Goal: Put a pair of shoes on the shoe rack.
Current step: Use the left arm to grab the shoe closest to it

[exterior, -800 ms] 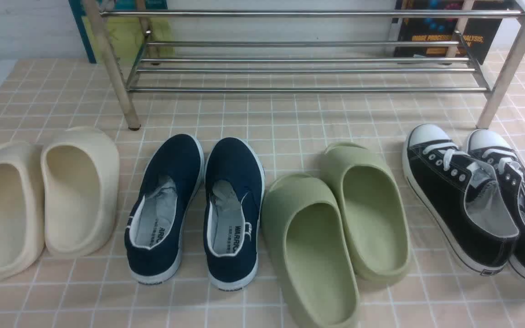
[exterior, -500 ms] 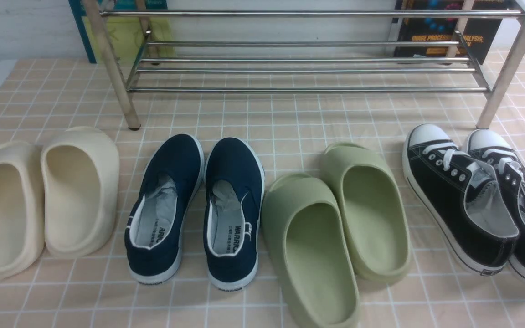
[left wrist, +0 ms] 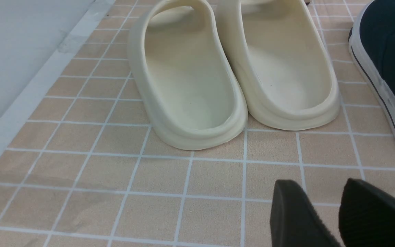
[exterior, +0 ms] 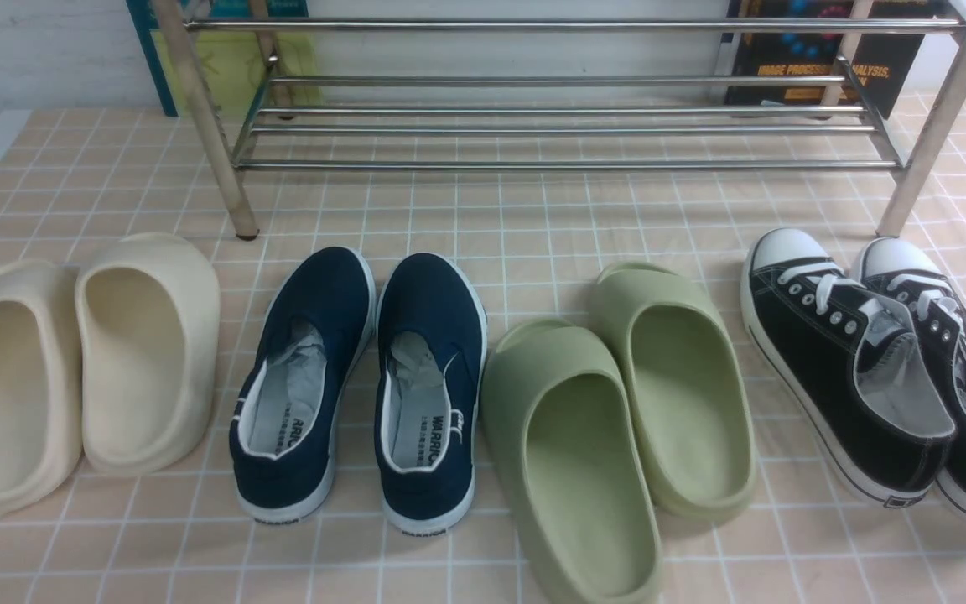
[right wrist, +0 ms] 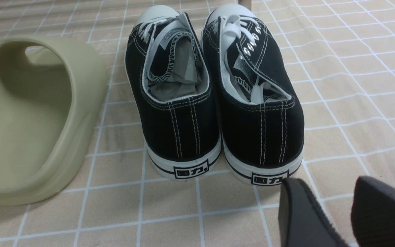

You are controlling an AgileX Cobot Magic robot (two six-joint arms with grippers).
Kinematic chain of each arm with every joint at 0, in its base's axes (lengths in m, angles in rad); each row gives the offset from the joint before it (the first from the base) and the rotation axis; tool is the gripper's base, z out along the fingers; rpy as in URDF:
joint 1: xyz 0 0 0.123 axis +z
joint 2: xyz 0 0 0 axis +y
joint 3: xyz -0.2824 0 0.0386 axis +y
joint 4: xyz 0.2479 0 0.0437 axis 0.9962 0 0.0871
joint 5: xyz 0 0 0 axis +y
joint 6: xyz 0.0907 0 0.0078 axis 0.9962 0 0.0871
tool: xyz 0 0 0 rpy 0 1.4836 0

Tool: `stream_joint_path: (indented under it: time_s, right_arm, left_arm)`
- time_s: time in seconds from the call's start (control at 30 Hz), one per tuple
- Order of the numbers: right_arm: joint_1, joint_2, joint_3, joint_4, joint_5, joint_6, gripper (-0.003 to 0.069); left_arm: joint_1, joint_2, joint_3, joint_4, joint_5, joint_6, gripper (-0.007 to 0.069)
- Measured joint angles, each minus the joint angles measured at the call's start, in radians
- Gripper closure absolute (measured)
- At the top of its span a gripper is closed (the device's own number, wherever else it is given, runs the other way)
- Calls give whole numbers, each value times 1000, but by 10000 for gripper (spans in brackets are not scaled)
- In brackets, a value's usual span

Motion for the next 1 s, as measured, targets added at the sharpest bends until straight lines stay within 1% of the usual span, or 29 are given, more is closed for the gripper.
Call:
stream_joint_path:
  time_s: [0.8,0.9,0.97,1.0]
  right_arm:
    - [0,0,0,0,0,0,421]
    - [0,0,0,0,0,0,421]
    - [0,0,0,0,0,0,421]
    - [0,0,0,0,0,0,421]
  left_arm:
    - [0,0,0,0,0,0,385]
    - [0,0,0,21,0,-1,385]
    - [0,0,0,19,-5,-20,385]
    - [0,0,1,-16,-14,-65,385]
